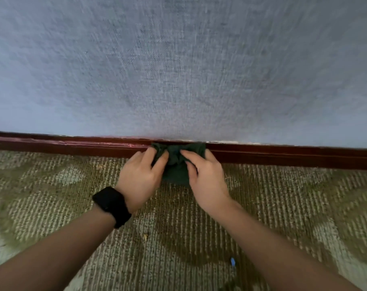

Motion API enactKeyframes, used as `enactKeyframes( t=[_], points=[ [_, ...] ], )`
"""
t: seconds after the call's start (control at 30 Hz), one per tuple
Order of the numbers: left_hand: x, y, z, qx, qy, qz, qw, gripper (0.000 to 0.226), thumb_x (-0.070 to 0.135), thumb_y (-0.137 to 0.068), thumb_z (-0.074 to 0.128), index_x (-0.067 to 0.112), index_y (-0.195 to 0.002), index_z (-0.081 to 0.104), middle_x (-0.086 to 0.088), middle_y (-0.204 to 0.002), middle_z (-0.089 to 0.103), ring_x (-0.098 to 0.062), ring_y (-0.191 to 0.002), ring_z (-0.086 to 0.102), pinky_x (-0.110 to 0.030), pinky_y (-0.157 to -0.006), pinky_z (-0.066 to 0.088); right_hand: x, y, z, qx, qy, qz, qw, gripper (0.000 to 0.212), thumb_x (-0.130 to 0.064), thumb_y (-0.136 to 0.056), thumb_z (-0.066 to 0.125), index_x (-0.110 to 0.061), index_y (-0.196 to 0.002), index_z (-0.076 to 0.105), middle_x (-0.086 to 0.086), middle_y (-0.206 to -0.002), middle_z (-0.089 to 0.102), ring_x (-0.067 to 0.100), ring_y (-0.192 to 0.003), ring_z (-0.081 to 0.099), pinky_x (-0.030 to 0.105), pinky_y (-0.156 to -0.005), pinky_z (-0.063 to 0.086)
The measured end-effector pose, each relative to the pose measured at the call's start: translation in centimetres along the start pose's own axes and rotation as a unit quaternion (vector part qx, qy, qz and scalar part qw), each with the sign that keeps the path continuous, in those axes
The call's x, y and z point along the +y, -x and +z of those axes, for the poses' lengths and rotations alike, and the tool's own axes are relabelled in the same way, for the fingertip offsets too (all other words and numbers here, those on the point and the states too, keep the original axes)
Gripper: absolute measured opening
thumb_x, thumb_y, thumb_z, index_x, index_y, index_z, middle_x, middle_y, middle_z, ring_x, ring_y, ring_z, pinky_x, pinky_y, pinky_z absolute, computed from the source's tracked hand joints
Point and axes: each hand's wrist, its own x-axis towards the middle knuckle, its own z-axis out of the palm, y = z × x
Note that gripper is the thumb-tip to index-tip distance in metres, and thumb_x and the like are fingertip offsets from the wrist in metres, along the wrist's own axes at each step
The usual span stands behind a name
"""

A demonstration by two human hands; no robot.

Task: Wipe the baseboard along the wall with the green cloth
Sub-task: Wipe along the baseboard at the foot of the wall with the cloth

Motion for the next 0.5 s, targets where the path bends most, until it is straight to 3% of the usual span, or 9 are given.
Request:
enactKeyframes(
  t=[0.07,0.13,0.2,0.37,0.5],
  points=[
    [0.9,-0.6,0.1,0.009,0.0,0.007,1.0,0.02,0.002,-0.076,0.062,-0.009,-0.09,0.07,-0.023,-0.071,0.062,-0.03,-0.048,0.057,-0.028,-0.045,0.046,0.8,0.2,-1.2,-0.018,0.02,-0.013,1.0,0.033,-0.004,-0.091,0.05,-0.011,-0.122,0.06,0.021,-0.117,0.056,0.034,-0.101,0.055,0.038,-0.091,0.046],
    [2.9,-1.7,0.3,0.017,0.017,0.017,1.0,0.029,0.0,-0.062,0.079,-0.007,-0.088,0.071,-0.02,-0.071,0.064,-0.03,-0.049,0.058,-0.026,-0.047,0.047,2.0,0.7,-3.1,0.005,0.06,-0.01,0.998,0.032,0.0,-0.089,0.053,-0.007,-0.119,0.061,0.023,-0.114,0.057,0.035,-0.098,0.057,0.038,-0.091,0.046],
    [4.7,-2.8,0.5,0.027,0.023,0.041,0.999,0.034,0.002,-0.054,0.084,-0.004,-0.086,0.072,-0.017,-0.07,0.065,-0.027,-0.049,0.059,-0.024,-0.048,0.047,2.8,1.5,-4.6,0.037,0.076,0.009,0.996,0.033,0.006,-0.086,0.056,-0.004,-0.117,0.062,0.023,-0.111,0.059,0.034,-0.094,0.06,0.037,-0.092,0.048],
    [4.1,-3.0,0.7,0.045,0.047,0.053,0.996,0.026,-0.001,-0.06,0.077,-0.005,-0.085,0.072,-0.018,-0.07,0.065,-0.029,-0.049,0.059,-0.025,-0.05,0.048,2.6,1.4,-3.6,0.073,0.03,0.043,0.996,0.03,0.004,-0.088,0.055,-0.003,-0.115,0.063,0.02,-0.111,0.06,0.029,-0.097,0.06,0.024,-0.089,0.042],
    [0.4,-0.6,0.6,0.027,0.024,0.02,0.999,0.018,0.001,-0.076,0.058,-0.009,-0.086,0.07,-0.021,-0.071,0.063,-0.029,-0.05,0.059,-0.028,-0.049,0.049,0.2,0.0,-0.9,0.009,-0.006,0.019,1.0,0.031,-0.002,-0.09,0.053,-0.008,-0.119,0.062,0.015,-0.118,0.058,0.026,-0.103,0.057,0.032,-0.097,0.044]
  ],
)
